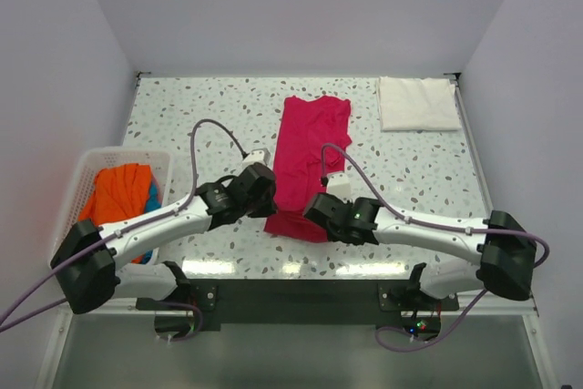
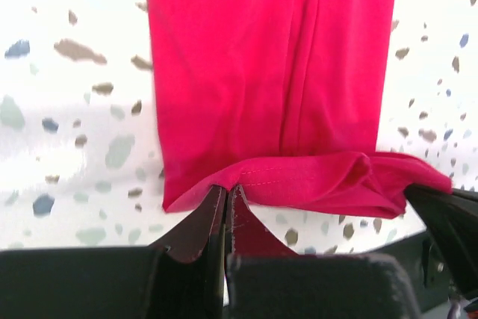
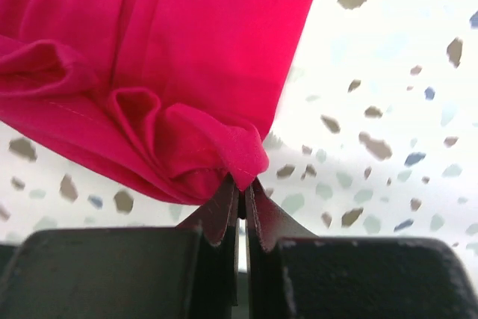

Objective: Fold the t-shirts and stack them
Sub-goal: Fold the tshirt

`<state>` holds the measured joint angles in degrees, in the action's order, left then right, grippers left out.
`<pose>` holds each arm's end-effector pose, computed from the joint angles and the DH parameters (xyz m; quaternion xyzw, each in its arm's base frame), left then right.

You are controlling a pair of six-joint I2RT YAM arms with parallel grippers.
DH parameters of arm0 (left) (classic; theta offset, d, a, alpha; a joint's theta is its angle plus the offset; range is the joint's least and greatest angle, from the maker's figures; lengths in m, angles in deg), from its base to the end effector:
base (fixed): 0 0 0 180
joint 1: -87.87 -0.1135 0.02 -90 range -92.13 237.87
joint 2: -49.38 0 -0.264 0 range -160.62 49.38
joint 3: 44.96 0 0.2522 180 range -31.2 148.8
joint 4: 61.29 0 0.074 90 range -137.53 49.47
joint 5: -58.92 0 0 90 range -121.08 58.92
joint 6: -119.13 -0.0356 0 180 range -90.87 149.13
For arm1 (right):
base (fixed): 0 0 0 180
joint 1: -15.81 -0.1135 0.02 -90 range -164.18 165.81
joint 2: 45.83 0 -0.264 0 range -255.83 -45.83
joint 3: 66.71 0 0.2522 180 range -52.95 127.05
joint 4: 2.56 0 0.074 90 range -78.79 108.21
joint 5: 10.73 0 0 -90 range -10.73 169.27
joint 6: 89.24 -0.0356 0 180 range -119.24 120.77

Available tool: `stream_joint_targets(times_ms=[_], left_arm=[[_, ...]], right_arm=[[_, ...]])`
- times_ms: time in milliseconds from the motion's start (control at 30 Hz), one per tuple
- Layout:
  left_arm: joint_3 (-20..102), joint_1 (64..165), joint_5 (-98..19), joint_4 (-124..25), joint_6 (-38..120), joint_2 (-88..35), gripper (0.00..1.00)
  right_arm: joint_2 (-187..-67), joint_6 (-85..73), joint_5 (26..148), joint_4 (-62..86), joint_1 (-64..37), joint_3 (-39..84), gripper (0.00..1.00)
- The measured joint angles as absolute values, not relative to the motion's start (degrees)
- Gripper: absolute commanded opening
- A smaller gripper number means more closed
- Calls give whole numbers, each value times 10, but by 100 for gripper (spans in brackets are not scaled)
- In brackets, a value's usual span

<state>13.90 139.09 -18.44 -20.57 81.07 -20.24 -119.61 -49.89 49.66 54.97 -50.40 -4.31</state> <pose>0.1586 -0.1850 0.2288 -0.0422 0.9380 -0.1923 0.2852 0.1094 0.2045 0.2193 -0.0823 0.9481 0.0192 0.3067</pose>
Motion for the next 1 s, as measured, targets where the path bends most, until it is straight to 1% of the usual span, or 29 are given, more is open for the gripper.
stream_joint_targets(times_ms=[333,600,900,1000], left_arm=[[205,1323,-172,-294,775,-338,0],[270,1290,-171,-322,765,-417,0],[317,1256,-172,-335,763,-476,0],[323,1241,-179,-346,759,-497,0]], right_arm=[[-1292,-389,498,458,-373,3,0],[-1348,-335,507,412,-304,50,0],[-1388,-300,538,386,-236,88,0],[-1404,-293,555,380,-220,96,9]])
